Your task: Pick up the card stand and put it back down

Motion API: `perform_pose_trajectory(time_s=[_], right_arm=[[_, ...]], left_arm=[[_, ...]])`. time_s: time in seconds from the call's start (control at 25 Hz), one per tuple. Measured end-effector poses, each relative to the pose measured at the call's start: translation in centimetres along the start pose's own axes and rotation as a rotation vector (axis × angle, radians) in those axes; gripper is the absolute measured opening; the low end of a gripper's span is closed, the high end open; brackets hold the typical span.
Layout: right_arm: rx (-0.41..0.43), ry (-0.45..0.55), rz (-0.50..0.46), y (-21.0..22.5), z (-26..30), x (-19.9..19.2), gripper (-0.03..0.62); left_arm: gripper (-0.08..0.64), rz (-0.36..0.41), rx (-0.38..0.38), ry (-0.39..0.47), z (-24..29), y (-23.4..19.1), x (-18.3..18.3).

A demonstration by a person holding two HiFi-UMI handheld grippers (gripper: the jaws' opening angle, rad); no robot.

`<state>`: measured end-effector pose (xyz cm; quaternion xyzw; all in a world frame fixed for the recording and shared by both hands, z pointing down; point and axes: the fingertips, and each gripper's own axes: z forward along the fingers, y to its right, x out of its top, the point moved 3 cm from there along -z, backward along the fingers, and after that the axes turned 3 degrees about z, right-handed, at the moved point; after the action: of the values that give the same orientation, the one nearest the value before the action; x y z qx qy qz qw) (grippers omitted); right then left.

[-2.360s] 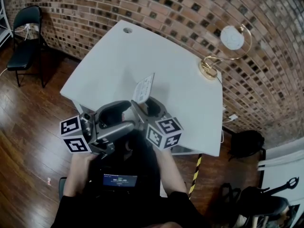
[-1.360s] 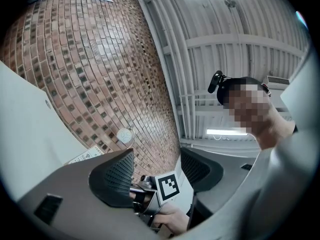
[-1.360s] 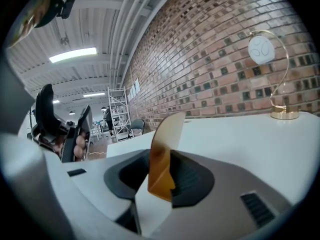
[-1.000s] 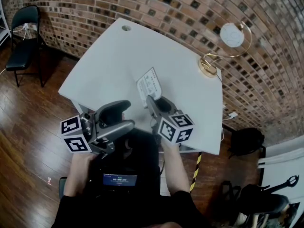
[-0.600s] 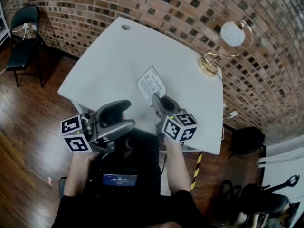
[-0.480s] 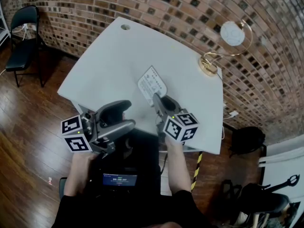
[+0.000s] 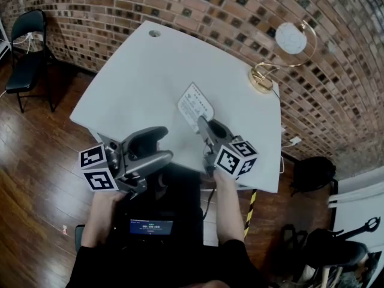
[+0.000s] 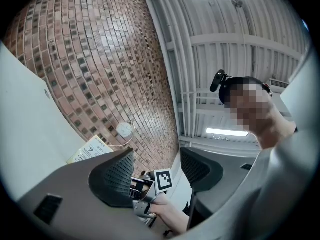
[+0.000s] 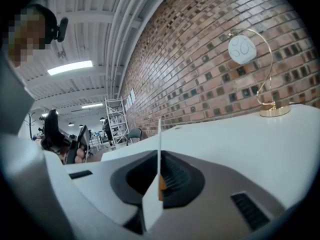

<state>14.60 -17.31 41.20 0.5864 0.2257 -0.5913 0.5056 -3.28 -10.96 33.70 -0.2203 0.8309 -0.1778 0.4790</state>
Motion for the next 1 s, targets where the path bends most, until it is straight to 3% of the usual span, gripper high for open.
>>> perform_pose_trajectory(time_s=[0.4, 1.0], right_arm=[[0.073, 0.032, 0.071, 0.8, -1.9, 0.6, 0.025], [0.141, 0.081, 0.026, -0.9, -6.3, 4.0, 0.025]], left_arm=[[0.284, 0.006, -0.023, -0.043, 1.3, 0.5, -0.6], [0.284, 0.023, -0.099, -0.108, 4.2, 2.0, -2.0]])
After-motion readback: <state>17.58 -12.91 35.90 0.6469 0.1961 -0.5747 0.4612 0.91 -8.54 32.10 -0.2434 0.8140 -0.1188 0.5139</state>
